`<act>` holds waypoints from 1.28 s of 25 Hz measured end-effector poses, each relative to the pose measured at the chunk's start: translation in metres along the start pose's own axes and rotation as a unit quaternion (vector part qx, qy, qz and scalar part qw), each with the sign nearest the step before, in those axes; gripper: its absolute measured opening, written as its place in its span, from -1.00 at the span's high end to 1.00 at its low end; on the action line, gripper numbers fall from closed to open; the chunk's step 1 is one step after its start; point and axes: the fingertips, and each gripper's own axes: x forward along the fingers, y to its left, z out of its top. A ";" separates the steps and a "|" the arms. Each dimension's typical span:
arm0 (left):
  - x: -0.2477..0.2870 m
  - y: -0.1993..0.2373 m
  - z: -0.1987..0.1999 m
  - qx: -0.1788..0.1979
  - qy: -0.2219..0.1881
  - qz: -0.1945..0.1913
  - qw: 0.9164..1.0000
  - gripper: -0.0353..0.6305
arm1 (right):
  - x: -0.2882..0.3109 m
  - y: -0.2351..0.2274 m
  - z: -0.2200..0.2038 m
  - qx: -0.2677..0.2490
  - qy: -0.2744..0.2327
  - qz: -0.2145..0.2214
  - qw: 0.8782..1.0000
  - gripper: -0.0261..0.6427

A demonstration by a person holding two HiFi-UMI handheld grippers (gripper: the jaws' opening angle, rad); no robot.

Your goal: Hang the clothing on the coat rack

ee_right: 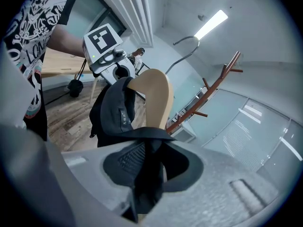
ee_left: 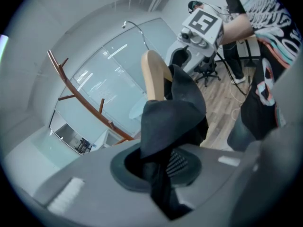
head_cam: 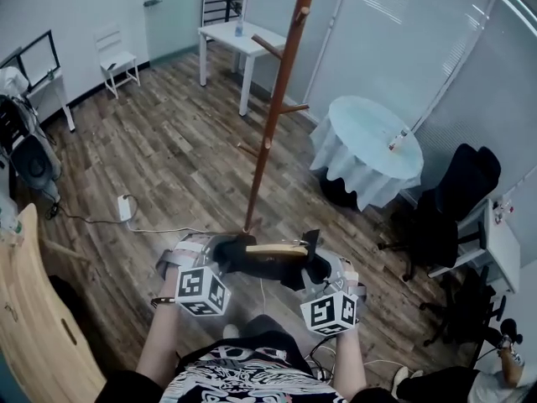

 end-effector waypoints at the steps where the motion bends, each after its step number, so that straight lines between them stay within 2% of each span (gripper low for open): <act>1: 0.001 0.001 -0.002 0.000 -0.001 -0.002 1.000 0.80 | 0.002 0.000 0.001 0.001 0.002 0.001 1.000 0.65; 15: 0.021 0.023 -0.011 -0.007 -0.005 -0.014 1.000 0.80 | 0.026 -0.016 0.007 -0.004 0.005 0.005 1.000 0.65; 32: 0.079 0.059 -0.039 -0.012 0.007 -0.034 0.999 0.80 | 0.098 -0.039 -0.010 0.010 0.004 0.016 1.000 0.65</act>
